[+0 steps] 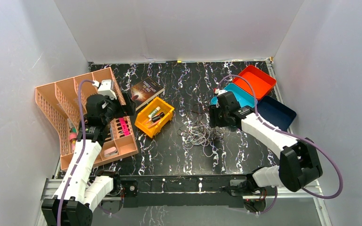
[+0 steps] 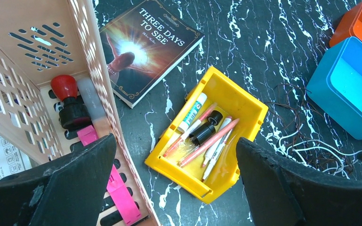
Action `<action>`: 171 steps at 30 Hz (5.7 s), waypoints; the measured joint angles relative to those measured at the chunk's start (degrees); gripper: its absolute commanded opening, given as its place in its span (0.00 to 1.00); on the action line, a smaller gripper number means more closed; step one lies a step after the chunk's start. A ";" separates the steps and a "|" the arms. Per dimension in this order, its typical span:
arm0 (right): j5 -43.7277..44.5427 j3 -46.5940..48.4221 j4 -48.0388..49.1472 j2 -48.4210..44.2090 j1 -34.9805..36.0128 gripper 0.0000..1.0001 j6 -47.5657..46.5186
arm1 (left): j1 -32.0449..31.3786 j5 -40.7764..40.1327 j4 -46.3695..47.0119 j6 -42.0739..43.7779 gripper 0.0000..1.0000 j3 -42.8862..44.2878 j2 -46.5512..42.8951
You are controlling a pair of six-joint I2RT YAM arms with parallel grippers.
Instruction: Untangle the cables
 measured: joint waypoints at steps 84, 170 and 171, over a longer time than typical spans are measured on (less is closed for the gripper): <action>-29.09 4.22 6.49 -13.14 -1.68 0.00 -6.54 | -34.16 29.68 35.15 20.79 0.75 1.97 26.47; -31.52 -24.68 83.76 4.39 1.11 0.36 7.93 | -36.39 14.93 16.41 3.98 0.00 42.12 26.97; -31.54 -24.70 83.95 4.94 1.20 0.36 8.00 | -36.39 14.47 16.22 3.85 0.00 42.82 26.95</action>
